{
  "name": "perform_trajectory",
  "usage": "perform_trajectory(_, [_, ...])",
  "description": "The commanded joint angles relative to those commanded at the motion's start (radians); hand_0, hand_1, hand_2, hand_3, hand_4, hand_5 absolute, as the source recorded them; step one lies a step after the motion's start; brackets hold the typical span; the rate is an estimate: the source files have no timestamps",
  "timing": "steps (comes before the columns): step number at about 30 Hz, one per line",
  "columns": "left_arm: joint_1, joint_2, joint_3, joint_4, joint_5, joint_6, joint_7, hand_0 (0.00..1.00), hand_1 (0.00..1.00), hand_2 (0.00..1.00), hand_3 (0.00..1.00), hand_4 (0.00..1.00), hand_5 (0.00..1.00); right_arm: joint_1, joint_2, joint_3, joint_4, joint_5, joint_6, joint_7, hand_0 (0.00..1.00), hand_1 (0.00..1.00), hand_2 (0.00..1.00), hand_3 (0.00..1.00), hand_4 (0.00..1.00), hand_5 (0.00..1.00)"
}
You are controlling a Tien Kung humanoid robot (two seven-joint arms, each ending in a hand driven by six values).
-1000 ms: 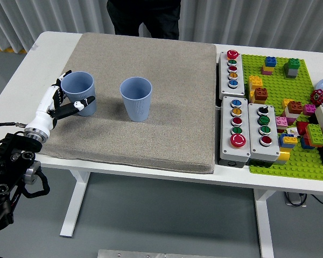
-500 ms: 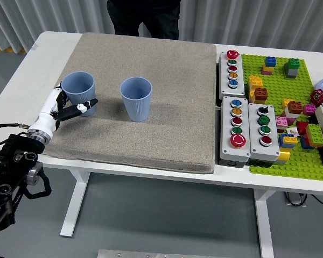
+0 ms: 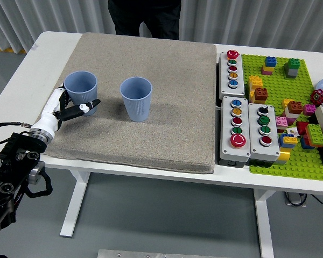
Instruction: Pick cup pour cup place
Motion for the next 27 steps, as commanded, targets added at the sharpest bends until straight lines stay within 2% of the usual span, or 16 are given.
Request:
perform_trajectory(1, [-0.001, 0.000, 0.001, 0.000, 0.001, 0.007, 0.000, 0.810, 0.766, 0.974, 0.998, 0.974, 0.261, 0.000, 0.000, 0.000, 0.000, 0.001, 0.000, 0.000, 0.723, 0.700, 0.746, 0.709, 0.333, 0.294])
perform_trajectory(2, [-0.001, -0.001, 0.002, 0.001, 0.000, 0.019, 0.001, 0.776, 0.716, 0.888, 0.965, 0.960, 0.242, 0.001, 0.000, -0.001, 0.000, 0.002, 0.000, 0.000, 0.723, 0.701, 0.746, 0.709, 0.333, 0.293])
perform_trajectory(7, [0.000, -0.003, 0.006, 0.000, 0.002, 0.051, -0.002, 0.776, 0.716, 0.888, 0.965, 0.960, 0.242, 0.002, 0.000, -0.002, 0.000, 0.004, 0.000, 0.001, 0.723, 0.701, 0.746, 0.709, 0.333, 0.293])
perform_trajectory(8, [0.002, -0.004, 0.005, -0.001, 0.004, 0.058, -0.003, 0.708, 0.614, 0.688, 0.751, 0.921, 0.185, 0.002, 0.000, -0.001, 0.000, 0.003, 0.000, 0.000, 0.723, 0.701, 0.746, 0.709, 0.333, 0.292])
perform_trajectory(13, [0.008, -0.009, 0.004, -0.001, 0.002, 0.084, -0.009, 0.708, 0.614, 0.688, 0.751, 0.921, 0.185, 0.003, 0.000, 0.001, 0.000, 0.001, 0.001, 0.000, 0.723, 0.701, 0.746, 0.709, 0.333, 0.292])
perform_trajectory(14, [0.010, -0.013, 0.004, -0.001, 0.002, 0.087, -0.010, 0.645, 0.545, 0.590, 0.641, 0.895, 0.137, 0.003, 0.000, 0.001, 0.000, 0.000, 0.001, 0.000, 0.723, 0.701, 0.747, 0.710, 0.333, 0.291])
perform_trajectory(19, [0.015, -0.020, 0.009, -0.003, 0.001, 0.089, -0.013, 0.645, 0.545, 0.590, 0.641, 0.895, 0.137, 0.003, 0.000, 0.004, 0.000, -0.002, 0.001, -0.001, 0.723, 0.701, 0.747, 0.710, 0.333, 0.291])
perform_trajectory(20, [0.015, -0.020, 0.011, -0.004, -0.003, 0.095, -0.015, 0.547, 0.488, 0.513, 0.530, 0.802, 0.033, 0.004, 0.000, 0.004, 0.000, -0.002, 0.001, -0.001, 0.723, 0.701, 0.747, 0.710, 0.332, 0.289])
perform_trajectory(24, [0.015, -0.022, 0.017, -0.018, -0.015, 0.133, -0.028, 0.547, 0.488, 0.513, 0.530, 0.802, 0.033, 0.006, -0.001, 0.002, 0.000, 0.001, 0.001, -0.001, 0.723, 0.701, 0.747, 0.710, 0.332, 0.289])
perform_trajectory(25, [0.015, -0.022, 0.017, -0.020, -0.016, 0.137, -0.029, 0.524, 0.490, 0.504, 0.514, 0.771, 0.028, 0.007, 0.000, 0.002, 0.000, 0.002, 0.001, -0.001, 0.723, 0.700, 0.747, 0.710, 0.331, 0.287])
perform_trajectory(27, [0.018, -0.022, 0.015, -0.027, -0.016, 0.143, -0.032, 0.524, 0.490, 0.504, 0.514, 0.771, 0.028, 0.006, -0.001, 0.002, 0.000, 0.002, 0.001, -0.001, 0.723, 0.700, 0.747, 0.710, 0.331, 0.287])
